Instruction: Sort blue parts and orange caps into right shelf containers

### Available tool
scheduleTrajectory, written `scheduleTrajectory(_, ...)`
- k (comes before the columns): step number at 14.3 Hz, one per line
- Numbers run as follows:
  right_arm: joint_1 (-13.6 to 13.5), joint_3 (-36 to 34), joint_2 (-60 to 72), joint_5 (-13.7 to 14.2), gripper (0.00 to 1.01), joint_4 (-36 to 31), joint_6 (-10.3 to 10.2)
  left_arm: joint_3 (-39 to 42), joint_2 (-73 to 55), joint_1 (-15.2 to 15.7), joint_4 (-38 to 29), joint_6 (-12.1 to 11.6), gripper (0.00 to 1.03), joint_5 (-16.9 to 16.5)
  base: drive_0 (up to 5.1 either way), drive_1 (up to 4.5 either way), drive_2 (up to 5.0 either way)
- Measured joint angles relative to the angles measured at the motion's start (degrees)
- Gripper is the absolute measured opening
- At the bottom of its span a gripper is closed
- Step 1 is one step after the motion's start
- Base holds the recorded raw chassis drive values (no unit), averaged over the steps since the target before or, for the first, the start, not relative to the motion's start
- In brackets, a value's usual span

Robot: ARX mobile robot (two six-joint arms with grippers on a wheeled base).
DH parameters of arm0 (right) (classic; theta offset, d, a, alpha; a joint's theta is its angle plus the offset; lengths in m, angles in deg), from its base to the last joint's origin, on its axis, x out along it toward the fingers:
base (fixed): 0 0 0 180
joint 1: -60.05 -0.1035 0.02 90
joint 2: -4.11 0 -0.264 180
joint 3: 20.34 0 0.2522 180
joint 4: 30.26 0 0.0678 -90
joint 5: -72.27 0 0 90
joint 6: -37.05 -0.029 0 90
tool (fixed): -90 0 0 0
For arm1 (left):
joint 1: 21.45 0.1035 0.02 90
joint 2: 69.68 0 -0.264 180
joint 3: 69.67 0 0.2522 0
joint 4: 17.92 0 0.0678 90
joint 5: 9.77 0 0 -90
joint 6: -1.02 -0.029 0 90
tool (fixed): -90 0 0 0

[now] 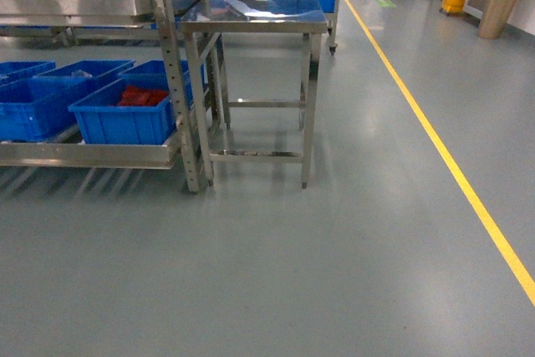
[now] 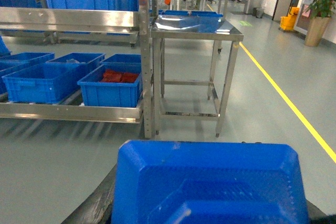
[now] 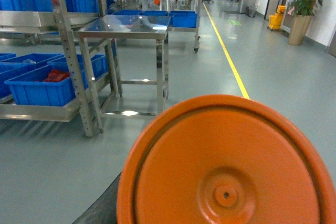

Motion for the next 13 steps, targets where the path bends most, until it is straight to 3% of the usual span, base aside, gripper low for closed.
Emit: scheduleTrajectory(13,0.00,0.00,0.00,0.00,0.45,0.13,0.02,0.00,0.00,0.00,0.13,0.00,0.44,0.00,0.1,4.34,-4.2)
